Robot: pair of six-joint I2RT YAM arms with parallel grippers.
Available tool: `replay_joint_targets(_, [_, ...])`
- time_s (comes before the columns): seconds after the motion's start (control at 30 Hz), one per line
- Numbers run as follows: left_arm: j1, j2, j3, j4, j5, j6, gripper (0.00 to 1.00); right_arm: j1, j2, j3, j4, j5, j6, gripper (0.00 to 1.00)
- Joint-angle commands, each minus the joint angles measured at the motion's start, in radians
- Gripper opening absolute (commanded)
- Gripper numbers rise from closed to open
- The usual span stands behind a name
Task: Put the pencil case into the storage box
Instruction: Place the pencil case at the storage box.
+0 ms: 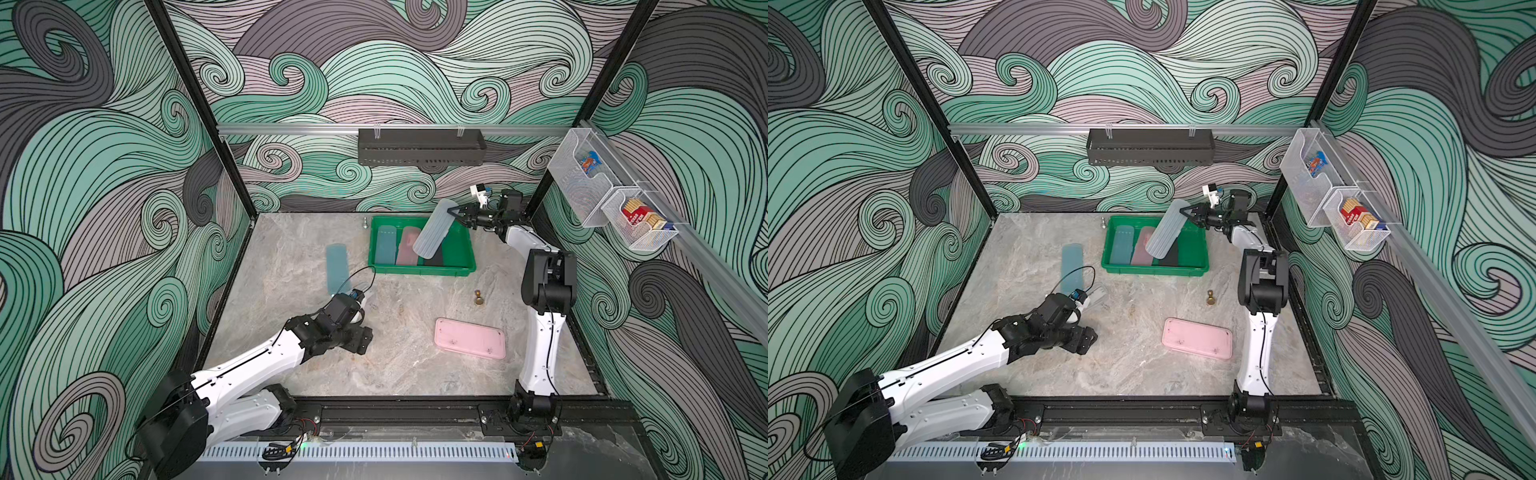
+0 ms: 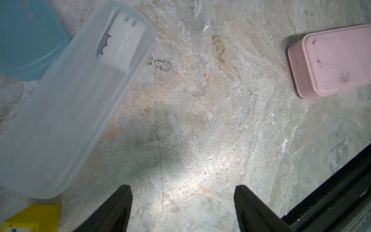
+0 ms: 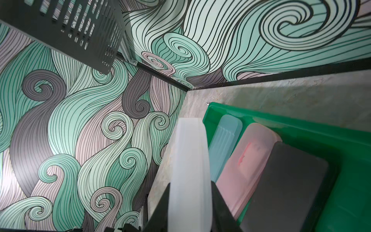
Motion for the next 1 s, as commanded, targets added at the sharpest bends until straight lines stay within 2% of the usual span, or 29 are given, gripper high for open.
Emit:
replay_joint_targets(0.0, [0.010, 0.011, 0.005, 0.012, 0.024, 0.019, 0.83, -0.025, 0.035, 0.105, -0.113, -0.042, -0.065, 0.00])
replay_joint_targets(0.23, [0.013, 0.055, 0.003, 0.029, 0.037, 0.031, 0.83, -0.045, 0.125, 0.223, -0.160, -0.051, -0.088, 0.00])
replay_joint_targets(0.53, [0.013, 0.050, -0.002, 0.043, 0.039, 0.038, 0.83, -0.073, 0.189, 0.405, -0.384, -0.042, -0.260, 0.00])
replay_joint_targets(0.67, [0.013, 0.070, 0.002, 0.050, 0.043, 0.040, 0.83, -0.084, 0.193, 0.420, -0.446, -0.034, -0.324, 0.00])
replay_joint_targets(0.87, [0.014, 0.080, 0.002, 0.056, 0.046, 0.044, 0.83, -0.085, 0.209, 0.488, -0.722, 0.111, -0.595, 0.00])
replay_joint_targets(0.97, [0.014, 0.083, 0.002, 0.060, 0.049, 0.046, 0.83, -0.086, 0.219, 0.478, -0.736, 0.143, -0.623, 0.00])
